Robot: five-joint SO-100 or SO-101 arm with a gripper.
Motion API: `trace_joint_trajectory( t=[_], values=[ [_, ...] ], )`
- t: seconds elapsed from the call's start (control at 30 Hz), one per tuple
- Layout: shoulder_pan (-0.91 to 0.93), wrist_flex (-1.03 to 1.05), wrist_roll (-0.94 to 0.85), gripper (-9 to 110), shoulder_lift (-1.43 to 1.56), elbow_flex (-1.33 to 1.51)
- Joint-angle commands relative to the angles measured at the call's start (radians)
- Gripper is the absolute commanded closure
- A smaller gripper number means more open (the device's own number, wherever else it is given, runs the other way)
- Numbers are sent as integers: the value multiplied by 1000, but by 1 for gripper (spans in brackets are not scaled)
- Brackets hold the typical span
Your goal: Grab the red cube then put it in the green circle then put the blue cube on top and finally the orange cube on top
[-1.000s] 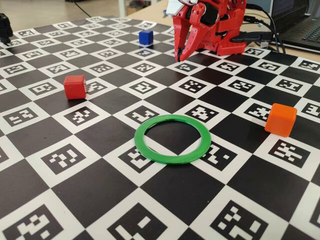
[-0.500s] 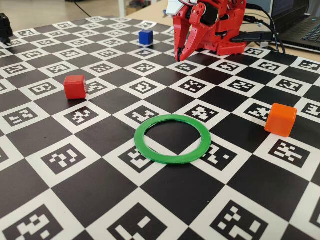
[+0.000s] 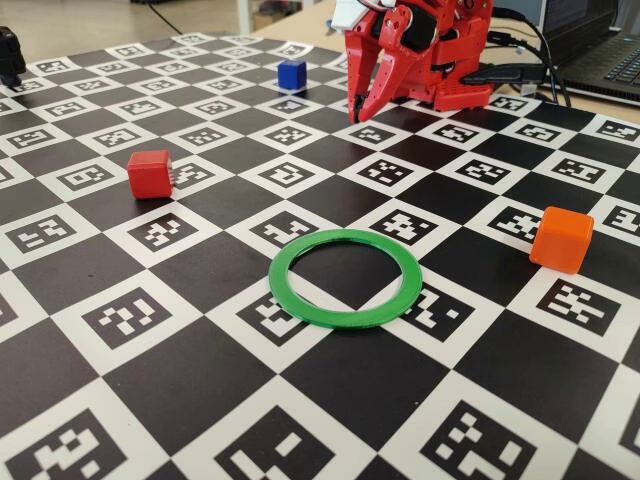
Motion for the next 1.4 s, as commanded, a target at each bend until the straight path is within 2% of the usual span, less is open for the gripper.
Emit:
trace_joint_trajectory(
  t=[0.0,0.33,0.57,0.8,1.07,1.37],
  values=[
    [-38,-43,61,106,-115,-100],
    [-78,6,374,103,-512,-581],
    [-114,37,732,97,-739,-822],
    [-149,109,971,93,-966,-1077],
    [-137,155,1250,82,-1238,-1393],
    [-63,209,1477,68,-1563,-1712]
  ],
)
